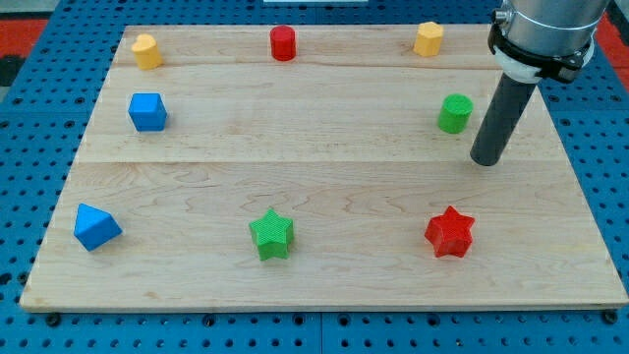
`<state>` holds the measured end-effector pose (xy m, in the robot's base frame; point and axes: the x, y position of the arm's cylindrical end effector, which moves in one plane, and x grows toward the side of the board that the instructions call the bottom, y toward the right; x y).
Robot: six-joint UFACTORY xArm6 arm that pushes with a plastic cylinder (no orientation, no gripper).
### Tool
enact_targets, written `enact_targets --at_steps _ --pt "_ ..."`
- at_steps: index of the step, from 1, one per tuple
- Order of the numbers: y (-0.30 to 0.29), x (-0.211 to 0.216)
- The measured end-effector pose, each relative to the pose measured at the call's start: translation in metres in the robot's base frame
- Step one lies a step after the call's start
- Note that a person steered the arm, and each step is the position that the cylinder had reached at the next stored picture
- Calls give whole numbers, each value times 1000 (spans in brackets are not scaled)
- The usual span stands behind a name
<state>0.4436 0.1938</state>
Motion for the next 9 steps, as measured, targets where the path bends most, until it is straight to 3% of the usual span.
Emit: enact_targets --at_steps 5,6,8,9 --pt "-39 -11" --pt "-39 -56" --pt "-39 -70" --pt "-34 -108"
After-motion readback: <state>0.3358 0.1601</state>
